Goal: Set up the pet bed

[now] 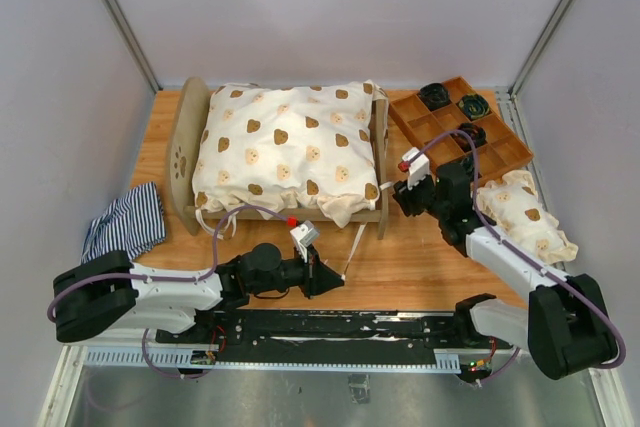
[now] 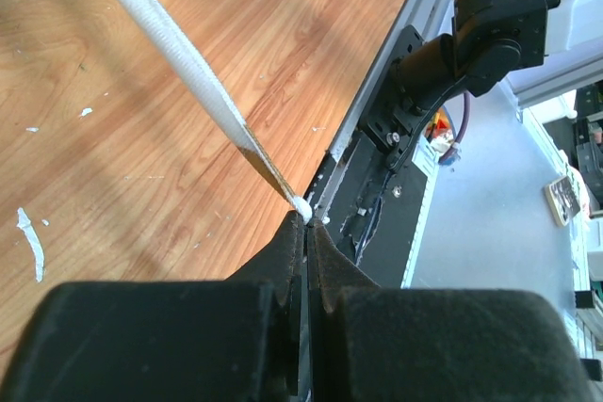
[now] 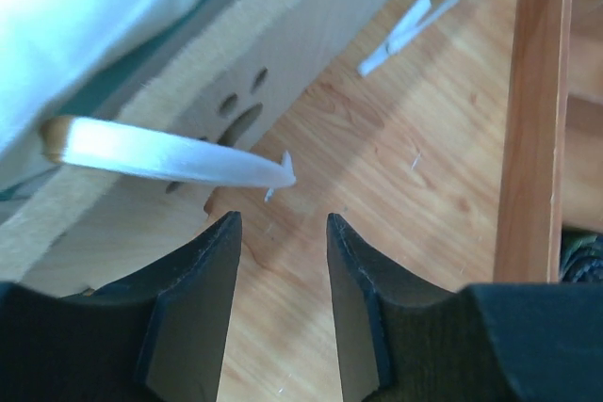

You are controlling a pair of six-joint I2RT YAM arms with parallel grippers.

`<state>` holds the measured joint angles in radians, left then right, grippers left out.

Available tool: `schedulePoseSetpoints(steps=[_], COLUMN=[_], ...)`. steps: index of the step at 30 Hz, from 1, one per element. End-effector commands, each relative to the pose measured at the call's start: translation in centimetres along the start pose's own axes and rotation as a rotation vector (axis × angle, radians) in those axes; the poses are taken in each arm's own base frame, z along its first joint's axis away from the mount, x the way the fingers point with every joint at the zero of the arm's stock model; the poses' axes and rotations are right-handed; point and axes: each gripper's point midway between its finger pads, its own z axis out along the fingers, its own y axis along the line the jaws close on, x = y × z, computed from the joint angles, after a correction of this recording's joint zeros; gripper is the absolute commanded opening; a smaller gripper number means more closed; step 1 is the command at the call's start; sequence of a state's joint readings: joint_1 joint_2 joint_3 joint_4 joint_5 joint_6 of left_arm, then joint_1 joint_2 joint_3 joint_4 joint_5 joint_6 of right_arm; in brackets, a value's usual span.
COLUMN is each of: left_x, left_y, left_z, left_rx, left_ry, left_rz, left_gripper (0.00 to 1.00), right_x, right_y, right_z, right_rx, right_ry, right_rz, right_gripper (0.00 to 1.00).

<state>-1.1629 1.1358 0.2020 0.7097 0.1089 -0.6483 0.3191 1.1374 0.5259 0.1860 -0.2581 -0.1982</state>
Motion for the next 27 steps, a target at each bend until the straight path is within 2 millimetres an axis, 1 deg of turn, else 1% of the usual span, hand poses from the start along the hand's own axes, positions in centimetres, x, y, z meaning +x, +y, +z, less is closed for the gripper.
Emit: schedulePoseSetpoints(steps=[1, 2, 5, 10, 15, 17, 19, 21, 24, 27], left_x=[-0.7, -0.7, -0.8, -0.8, -1.0, -1.0, -1.0, -1.0, -1.0, -1.2], left_y=[-1.6, -1.6, -1.6, -1.7, -1.5, -1.4, -1.2, -1.2, -1.1, -1.3], left_z=[0.4, 0.4, 0.5, 0.6, 0.3, 0.2, 0.2, 0.2, 0.0, -0.1], left_rx=[0.054, 0.054, 0.054, 0.057, 0.050, 0.044, 0.038, 0.036, 0.034, 0.042], left_ry=[-0.011, -0.011, -0.010, -0.008, -0.024, -0.029, -0.032, -0.034, -0.040, -0.046], left_rz=[0.001, 0.003, 0.012, 0.017, 0.019, 0.018, 0.018, 0.018, 0.019, 0.027], left_gripper=[0.00, 0.00, 0.00, 0.00, 0.00, 0.00, 0.00, 0.00, 0.00, 0.00], right_x=[-1.7, -2.1, -2.1, -2.6, -3.6, -4.2, -4.1, -4.0, -4.0, -4.2], right_y=[0.7, 0.3, -0.6, -0.2, -0.7, -0.7, -1.0, -1.2, -1.3, -1.0], right_z=[0.6, 0.9, 1.6, 3.3, 4.3, 4.5, 4.6, 4.4, 4.0, 2.5], right_rx=[-0.083, -0.064, -0.041, -0.110, -0.132, -0.151, -0.152, -0.148, -0.143, -0.146], right_ry=[-0.152, -0.166, -0.139, -0.139, -0.165, -0.177, -0.165, -0.161, -0.126, -0.035], right_rz=[-0.210, -0.220, -0.240, -0.265, -0.273, -0.265, -0.249, -0.218, -0.140, -0.009], right_gripper=[0.43, 0.43, 0.43, 0.41, 0.37, 0.28, 0.09, 0.01, 0.00, 0.00])
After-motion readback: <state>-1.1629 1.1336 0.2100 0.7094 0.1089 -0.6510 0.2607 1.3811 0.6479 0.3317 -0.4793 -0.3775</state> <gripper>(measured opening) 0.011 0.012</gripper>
